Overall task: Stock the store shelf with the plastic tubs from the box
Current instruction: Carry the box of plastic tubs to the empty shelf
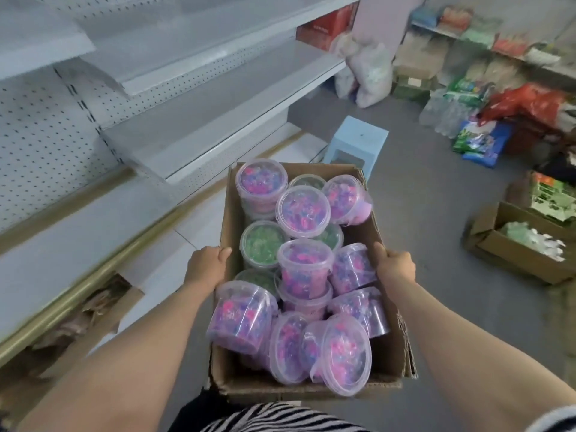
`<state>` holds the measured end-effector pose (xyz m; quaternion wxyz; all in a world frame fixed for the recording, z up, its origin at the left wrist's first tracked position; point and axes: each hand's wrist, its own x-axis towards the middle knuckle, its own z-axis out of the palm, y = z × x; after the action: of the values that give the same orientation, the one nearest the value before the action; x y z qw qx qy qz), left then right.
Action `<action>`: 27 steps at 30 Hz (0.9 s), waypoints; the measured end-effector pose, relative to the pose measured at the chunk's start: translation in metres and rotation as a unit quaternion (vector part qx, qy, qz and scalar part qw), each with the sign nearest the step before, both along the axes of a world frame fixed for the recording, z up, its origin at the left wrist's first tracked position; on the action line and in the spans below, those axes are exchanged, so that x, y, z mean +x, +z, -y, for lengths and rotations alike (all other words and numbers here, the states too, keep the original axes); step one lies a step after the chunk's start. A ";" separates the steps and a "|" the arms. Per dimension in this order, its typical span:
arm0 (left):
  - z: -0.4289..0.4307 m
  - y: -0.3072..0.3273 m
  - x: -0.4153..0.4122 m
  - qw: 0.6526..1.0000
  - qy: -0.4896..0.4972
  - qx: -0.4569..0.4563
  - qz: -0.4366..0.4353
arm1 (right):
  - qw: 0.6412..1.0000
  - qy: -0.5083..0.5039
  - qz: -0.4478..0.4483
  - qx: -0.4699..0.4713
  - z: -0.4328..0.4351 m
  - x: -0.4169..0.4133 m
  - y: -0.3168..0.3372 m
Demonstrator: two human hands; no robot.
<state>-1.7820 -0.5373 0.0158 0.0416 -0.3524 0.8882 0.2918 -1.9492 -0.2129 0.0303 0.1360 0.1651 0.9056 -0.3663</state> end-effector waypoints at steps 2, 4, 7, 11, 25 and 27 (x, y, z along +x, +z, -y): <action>0.008 -0.002 -0.050 1.000 -0.016 -0.004 -0.002 | 1.000 -0.013 -0.001 0.005 0.003 -0.042 0.000; 0.018 -0.007 -0.100 1.000 -0.028 -0.012 0.001 | 1.000 -0.028 0.003 0.006 0.009 -0.084 -0.003; 0.037 -0.018 -0.177 0.999 -0.052 -0.011 0.001 | 0.999 -0.047 0.010 0.018 0.022 -0.143 -0.009; 0.067 -0.029 -0.281 0.997 -0.081 0.006 -0.002 | 0.996 -0.082 0.001 0.024 0.040 -0.215 -0.011; 0.088 -0.032 -0.626 0.989 -0.144 0.001 0.015 | 0.989 -0.145 0.002 0.008 0.042 -0.501 -0.037; 0.083 -0.032 -0.668 0.989 -0.144 -0.008 0.022 | 0.990 -0.143 0.011 0.004 0.039 -0.547 -0.043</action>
<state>-2.4496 -0.6206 -0.0164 0.0995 -0.2272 0.9310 0.2677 -2.4963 -0.2515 -0.0124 0.0916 0.2975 0.8724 -0.3768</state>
